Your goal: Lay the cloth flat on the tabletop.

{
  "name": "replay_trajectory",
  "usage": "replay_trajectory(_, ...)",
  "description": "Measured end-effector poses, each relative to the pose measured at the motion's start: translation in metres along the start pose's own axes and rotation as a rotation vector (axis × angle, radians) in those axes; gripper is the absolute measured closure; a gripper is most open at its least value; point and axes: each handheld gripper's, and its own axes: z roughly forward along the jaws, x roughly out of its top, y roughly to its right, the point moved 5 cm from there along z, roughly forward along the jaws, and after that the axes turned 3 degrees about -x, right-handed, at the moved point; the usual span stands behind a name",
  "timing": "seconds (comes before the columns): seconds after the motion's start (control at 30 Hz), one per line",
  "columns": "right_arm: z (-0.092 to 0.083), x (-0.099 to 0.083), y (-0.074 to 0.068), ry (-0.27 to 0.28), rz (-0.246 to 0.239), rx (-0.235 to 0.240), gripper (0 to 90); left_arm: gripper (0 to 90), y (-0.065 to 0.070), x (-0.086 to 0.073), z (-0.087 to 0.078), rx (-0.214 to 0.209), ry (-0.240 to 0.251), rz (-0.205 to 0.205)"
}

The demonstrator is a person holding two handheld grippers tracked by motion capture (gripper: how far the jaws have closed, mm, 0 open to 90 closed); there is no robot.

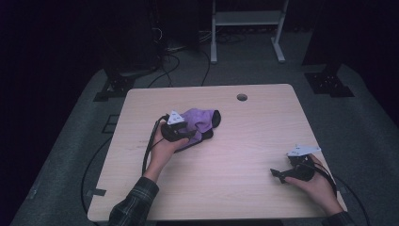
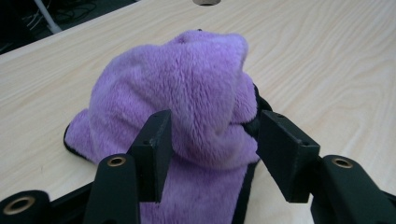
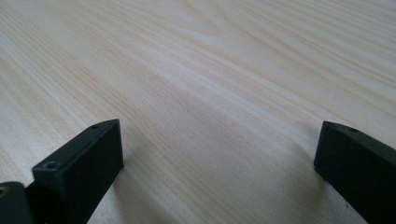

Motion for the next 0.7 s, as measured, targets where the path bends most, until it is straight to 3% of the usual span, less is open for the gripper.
replay_trajectory(0.07,0.0,0.0,0.0,0.0,0.0,0.0,0.5,49.1,0.0,0.002,0.004,0.0,-0.004,-0.001)
replay_trajectory(0.13,0.0,0.0,0.0,0.0,0.0,0.0,0.5,58.8,-0.001,0.003,0.005,-0.002,-0.004,-0.006)
replay_trajectory(0.23,0.0,0.0,0.0,0.0,0.0,0.0,0.5,74.2,-0.003,0.003,0.007,-0.021,-0.014,-0.05)
replay_trajectory(0.3,0.0,0.0,0.0,0.0,0.0,0.0,0.5,80.8,-0.001,0.003,0.005,-0.044,-0.019,-0.058)
replay_trajectory(0.47,0.0,0.0,0.0,0.0,-0.001,0.001,0.5,84.2,0.007,0.005,-0.001,-0.094,-0.031,-0.054)
replay_trajectory(0.5,0.0,0.0,0.0,0.001,-0.002,0.001,0.5,84.4,0.015,0.008,-0.006,-0.129,-0.023,-0.052)
replay_trajectory(0.67,0.0,0.0,0.0,0.0,-0.001,0.001,0.5,84.6,0.03,0.018,-0.019,-0.182,-0.005,-0.035)
replay_trajectory(0.7,0.0,0.0,0.0,0.0,-0.001,0.001,0.5,84.7,0.038,0.022,-0.025,-0.214,0.006,-0.035)
